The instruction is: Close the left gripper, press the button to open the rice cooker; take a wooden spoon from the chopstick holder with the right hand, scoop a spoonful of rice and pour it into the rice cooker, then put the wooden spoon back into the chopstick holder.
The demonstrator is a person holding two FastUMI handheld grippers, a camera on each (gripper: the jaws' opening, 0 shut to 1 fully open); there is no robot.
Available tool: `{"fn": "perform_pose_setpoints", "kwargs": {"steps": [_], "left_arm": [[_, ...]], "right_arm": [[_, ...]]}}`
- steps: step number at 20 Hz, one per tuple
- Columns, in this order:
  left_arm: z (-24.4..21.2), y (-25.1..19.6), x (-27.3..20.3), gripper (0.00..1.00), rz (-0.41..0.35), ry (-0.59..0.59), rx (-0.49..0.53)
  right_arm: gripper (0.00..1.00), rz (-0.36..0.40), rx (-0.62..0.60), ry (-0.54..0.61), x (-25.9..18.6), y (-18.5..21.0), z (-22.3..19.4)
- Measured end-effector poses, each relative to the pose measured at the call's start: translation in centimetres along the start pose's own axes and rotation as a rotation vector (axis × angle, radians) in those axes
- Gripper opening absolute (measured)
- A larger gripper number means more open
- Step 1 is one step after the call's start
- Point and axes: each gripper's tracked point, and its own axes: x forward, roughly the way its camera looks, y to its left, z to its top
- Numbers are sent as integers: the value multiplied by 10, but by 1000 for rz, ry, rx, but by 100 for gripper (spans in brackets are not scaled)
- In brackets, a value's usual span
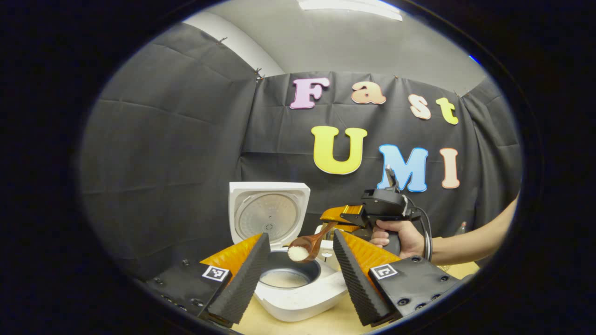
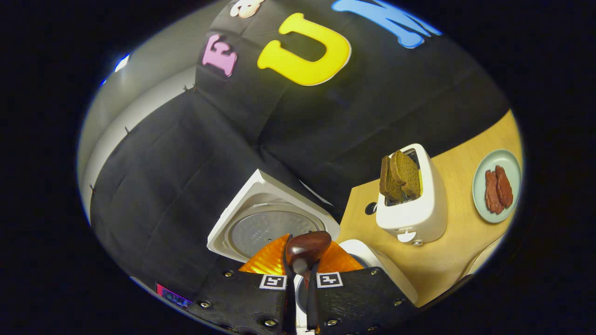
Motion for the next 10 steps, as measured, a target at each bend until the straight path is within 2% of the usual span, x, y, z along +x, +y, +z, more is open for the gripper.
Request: {"fn": "perform_pose_setpoints", "kwargs": {"steps": [5,7,10], "left_arm": [[-4,-8,0,94,-4,8,3],[-5,-11,0,92,-5,8,3],[-5,-15,-4,97,-4,7,0]], "right_arm": [[9,14,-405,36,3,26,-7],[9,48,-551,54,2,37,-11],[9,110,-815,68,-2,54,-15]]}}
